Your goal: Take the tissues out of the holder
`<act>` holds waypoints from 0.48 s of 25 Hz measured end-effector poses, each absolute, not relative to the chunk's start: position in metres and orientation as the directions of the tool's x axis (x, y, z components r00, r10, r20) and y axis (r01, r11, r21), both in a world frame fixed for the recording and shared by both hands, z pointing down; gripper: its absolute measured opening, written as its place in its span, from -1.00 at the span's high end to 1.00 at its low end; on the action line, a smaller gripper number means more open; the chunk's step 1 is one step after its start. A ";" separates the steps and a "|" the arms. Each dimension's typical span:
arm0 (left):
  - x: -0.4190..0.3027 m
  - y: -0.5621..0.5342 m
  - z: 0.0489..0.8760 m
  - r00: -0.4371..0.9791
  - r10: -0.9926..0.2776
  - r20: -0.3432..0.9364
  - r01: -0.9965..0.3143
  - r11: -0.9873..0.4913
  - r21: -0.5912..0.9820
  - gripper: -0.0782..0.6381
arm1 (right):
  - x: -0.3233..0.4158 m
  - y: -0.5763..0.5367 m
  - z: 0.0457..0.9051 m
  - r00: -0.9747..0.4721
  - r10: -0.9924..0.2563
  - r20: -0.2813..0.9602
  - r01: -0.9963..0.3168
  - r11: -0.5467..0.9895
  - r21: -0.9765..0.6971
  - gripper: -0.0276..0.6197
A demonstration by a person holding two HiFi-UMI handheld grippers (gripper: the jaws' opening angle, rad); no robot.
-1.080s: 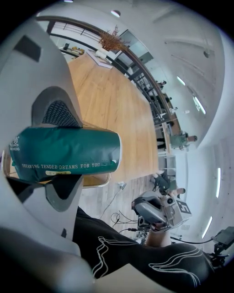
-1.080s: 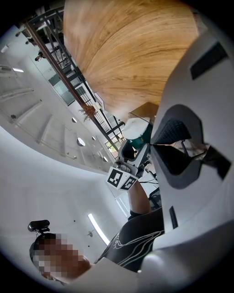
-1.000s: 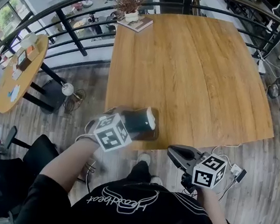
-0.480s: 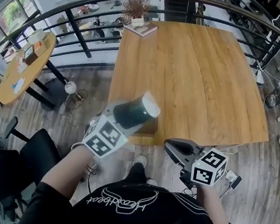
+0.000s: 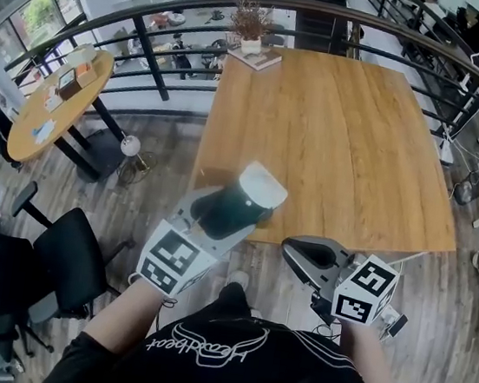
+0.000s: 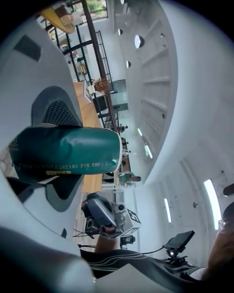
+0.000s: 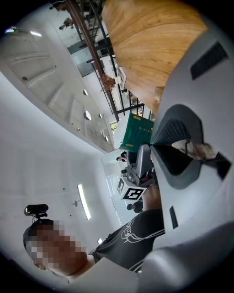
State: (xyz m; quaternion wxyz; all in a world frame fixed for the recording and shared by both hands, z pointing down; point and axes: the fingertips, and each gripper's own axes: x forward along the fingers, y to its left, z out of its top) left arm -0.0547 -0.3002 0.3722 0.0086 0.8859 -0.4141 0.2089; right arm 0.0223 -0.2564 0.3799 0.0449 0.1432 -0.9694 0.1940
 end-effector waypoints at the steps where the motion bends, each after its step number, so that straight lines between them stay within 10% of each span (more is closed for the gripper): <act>1: -0.054 -0.294 0.367 0.579 -0.733 0.357 -0.741 -0.656 -0.145 -0.11 | 0.022 -0.253 0.376 -0.956 -0.256 0.141 -0.290 0.891 -0.350 0.86; 12: -0.061 -0.255 0.364 0.623 -0.738 0.261 -0.763 -0.646 -0.007 -0.11 | 0.025 -0.244 0.367 -0.944 -0.292 0.150 -0.324 0.904 -0.277 0.86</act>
